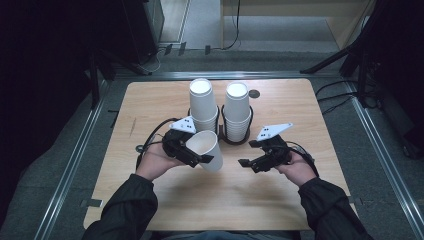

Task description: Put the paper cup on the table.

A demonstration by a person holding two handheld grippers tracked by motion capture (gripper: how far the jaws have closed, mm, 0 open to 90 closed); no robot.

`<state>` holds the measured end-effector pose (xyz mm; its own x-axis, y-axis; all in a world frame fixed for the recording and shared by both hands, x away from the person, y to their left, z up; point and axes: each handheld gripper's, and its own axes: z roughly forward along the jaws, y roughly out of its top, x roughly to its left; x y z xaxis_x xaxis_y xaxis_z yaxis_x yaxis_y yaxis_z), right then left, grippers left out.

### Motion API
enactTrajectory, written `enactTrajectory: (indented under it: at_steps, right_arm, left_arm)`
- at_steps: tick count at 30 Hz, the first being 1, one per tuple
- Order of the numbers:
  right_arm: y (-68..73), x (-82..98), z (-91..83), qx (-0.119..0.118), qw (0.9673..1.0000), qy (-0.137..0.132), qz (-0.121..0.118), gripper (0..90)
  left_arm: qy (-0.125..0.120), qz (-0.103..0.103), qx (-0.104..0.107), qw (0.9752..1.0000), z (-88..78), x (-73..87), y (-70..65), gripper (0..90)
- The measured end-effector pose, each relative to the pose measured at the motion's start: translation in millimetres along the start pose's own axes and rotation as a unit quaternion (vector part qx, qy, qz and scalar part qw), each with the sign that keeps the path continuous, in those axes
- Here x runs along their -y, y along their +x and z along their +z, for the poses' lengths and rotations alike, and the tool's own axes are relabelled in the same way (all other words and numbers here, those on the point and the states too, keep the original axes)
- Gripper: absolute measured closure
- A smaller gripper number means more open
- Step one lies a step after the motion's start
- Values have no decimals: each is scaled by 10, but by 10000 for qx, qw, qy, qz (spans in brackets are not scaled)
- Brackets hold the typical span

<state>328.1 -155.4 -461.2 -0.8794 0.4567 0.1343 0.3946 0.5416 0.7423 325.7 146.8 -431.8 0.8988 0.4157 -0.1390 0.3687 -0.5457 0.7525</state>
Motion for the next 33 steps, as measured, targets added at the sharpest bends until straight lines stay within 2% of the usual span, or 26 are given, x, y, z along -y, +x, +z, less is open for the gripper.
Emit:
enactTrajectory:
  at_steps: [2,6,10,16,21,27,33]
  right_arm:
    - [-29,14,8,110,9999,66,42,243]
    - [-80,55,4,265,9996,128,11,247]
    - [-131,60,2,181,9997,146,3,246]
    - [-170,53,16,268,9995,172,84,246]
    - [-194,22,26,197,9997,148,49,246]
    - [-206,-10,59,128,9997,188,27,246]
    - [-198,-26,79,156,9997,199,-5,246]
  left_arm:
    - [26,-9,-24,10000,-19,17,31,131]
    - [53,-52,-96,9999,-53,54,69,130]
    - [28,-122,-129,9998,-101,90,97,130]
    - [41,-222,-292,9993,-203,153,147,130]
    - [5,-357,-371,9987,-280,211,184,130]
    - [57,-415,-535,9977,-326,277,208,130]
    - [17,-644,-643,9958,-376,351,303,132]
